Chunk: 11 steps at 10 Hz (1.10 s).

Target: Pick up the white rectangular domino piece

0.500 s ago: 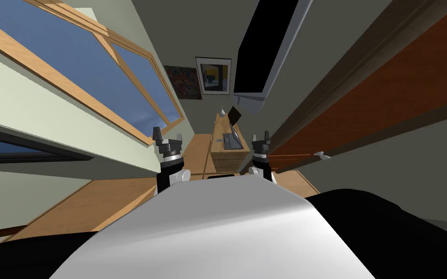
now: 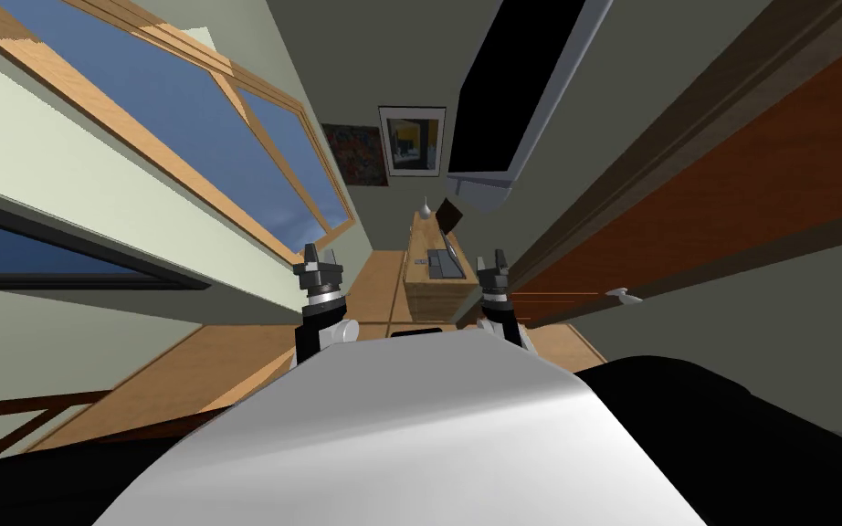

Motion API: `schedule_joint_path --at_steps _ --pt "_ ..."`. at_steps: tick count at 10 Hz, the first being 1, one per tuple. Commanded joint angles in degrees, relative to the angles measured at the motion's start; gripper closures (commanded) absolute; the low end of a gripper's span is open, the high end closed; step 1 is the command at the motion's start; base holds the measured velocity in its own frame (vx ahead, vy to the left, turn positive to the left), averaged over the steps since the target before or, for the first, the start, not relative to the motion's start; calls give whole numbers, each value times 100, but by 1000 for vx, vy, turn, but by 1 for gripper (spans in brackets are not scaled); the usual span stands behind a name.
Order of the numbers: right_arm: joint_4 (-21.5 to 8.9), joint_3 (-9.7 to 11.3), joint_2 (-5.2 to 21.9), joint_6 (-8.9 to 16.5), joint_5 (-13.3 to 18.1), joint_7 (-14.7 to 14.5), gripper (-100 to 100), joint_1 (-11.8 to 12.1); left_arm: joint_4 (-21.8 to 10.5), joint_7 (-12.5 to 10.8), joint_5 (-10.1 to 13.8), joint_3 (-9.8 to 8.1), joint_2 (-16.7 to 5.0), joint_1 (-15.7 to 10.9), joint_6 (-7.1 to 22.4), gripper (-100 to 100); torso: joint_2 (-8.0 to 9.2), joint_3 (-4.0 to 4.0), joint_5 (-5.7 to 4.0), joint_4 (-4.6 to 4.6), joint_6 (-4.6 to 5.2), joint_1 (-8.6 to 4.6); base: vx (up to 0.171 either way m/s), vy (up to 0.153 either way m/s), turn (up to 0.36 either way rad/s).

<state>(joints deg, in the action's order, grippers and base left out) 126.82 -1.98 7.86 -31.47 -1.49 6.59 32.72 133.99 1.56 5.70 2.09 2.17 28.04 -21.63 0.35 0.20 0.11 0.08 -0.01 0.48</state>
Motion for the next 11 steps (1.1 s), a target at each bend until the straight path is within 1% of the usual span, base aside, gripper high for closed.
schedule_joint_path --at_steps 1,3,4,6,7,8,9,10,11 --pt "-23 -110 286 -105 195 -191 -100 140 0 0 0 0 0 0 0 0 0 0 0 0 0 0 -97 142 157" --pt "-63 -296 644 -245 491 -450 -100 376 0 0 0 0 0 0 0 0 -5 -2 4 0 -1 18 -45 194 157" --pt "-63 -296 725 -245 491 -450 -100 376 0 0 0 1 0 0 0 0 -15 -8 6 -3 0 26 -26 132 45" --pt "-118 -526 1122 -391 841 -737 -100 676 0 0 0 0 0 1 0 0 -19 -11 -1 -4 -1 -7 -43 135 161" --pt "-118 -526 1182 -391 841 -737 -100 676 0 0 0 0 0 0 0 0 -11 -6 1 -2 0 7 -34 123 49" --pt "-152 -654 1418 -462 1034 -885 -100 849 0 0 0 -1 0 1 0 0 -15 -8 0 -2 2 -4 14 129 152" --pt "-192 -789 1576 -530 1229 -1036 -100 1037 0 0 0 0 0 1 0 0 -28 -15 -1 -5 -1 -2 24 174 200" --pt "-192 -789 1671 -530 1236 -1036 -100 1037 0 0 0 0 0 1 0 0 -34 -19 3 -7 0 10 12 131 48" --pt "-236 -931 1889 -593 1447 -1186 -100 1239 0 0 0 -1 0 1 0 0 -33 -19 1 -7 1 -1 26 131 135"
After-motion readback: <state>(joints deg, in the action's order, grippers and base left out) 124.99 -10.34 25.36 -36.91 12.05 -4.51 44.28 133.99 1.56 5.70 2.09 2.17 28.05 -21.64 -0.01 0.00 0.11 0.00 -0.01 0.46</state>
